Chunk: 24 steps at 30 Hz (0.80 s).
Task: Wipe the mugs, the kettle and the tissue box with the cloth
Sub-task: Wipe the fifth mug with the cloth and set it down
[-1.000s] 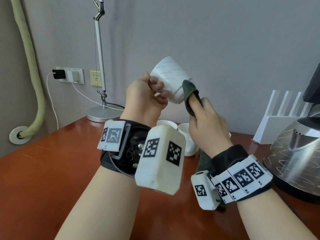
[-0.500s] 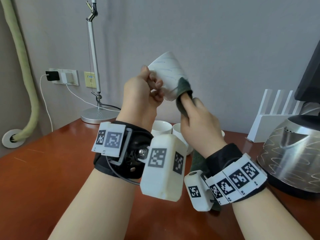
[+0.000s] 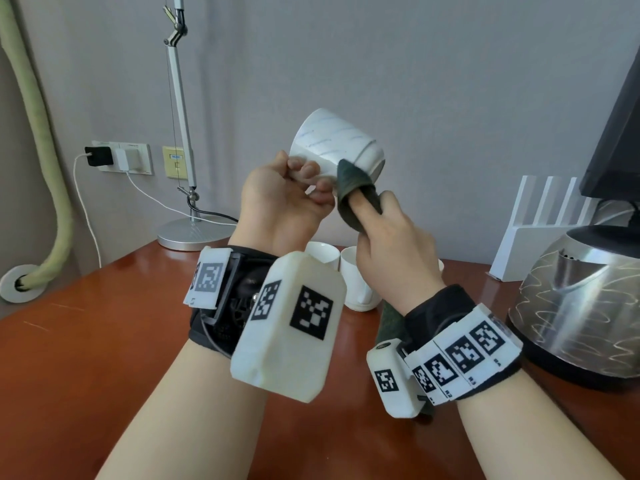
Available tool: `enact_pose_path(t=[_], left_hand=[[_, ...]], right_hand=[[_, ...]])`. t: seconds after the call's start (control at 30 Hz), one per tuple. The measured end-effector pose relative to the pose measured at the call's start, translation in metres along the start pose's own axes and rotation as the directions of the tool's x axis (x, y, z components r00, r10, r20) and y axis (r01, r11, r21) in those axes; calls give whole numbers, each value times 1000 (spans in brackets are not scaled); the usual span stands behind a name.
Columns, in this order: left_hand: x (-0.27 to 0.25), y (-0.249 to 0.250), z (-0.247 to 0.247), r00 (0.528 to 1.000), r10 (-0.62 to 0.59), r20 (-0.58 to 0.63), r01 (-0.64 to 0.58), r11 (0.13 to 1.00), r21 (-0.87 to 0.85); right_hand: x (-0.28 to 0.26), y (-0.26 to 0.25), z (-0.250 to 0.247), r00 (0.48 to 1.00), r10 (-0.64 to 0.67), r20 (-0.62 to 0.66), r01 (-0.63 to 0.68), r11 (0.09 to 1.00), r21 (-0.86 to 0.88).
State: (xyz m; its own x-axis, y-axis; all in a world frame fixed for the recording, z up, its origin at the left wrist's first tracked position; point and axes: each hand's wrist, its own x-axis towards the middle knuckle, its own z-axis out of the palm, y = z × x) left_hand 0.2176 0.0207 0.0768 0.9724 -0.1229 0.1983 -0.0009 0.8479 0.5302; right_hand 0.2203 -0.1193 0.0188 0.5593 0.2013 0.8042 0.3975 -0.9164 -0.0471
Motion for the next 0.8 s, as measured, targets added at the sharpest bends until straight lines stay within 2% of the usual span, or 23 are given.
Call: enact_pose_path(t=[0.2,0.43,0.5,0.67,0.73,0.8], left_hand=[[2,-6,-3,994,-89,-60,76,979,-191],[6,-15,-6,988,-136,-67,92,889,-449],[7,-15,-6,990,-129,-53,94,899,-427],[9,-18,-7,994,-102,40,109,970,-217],[11,-18,-12,993,-101,68,111,981,-161],[12,-18,-19,991,-109,79,120,981,-151]], right_hand=[[0,3,2,1000,-7,-18,6,998,-60],[-3,7,8,1000,3,3,-3,997,-71],[-3,9,8,1000,5,-10,-5,997,-73],[2,12,-3,995,-4,-102,2,1000,-24],[5,18,-6,989,103,-110,-91,990,110],[6,25,-8,959,223,-177,-147,920,363]])
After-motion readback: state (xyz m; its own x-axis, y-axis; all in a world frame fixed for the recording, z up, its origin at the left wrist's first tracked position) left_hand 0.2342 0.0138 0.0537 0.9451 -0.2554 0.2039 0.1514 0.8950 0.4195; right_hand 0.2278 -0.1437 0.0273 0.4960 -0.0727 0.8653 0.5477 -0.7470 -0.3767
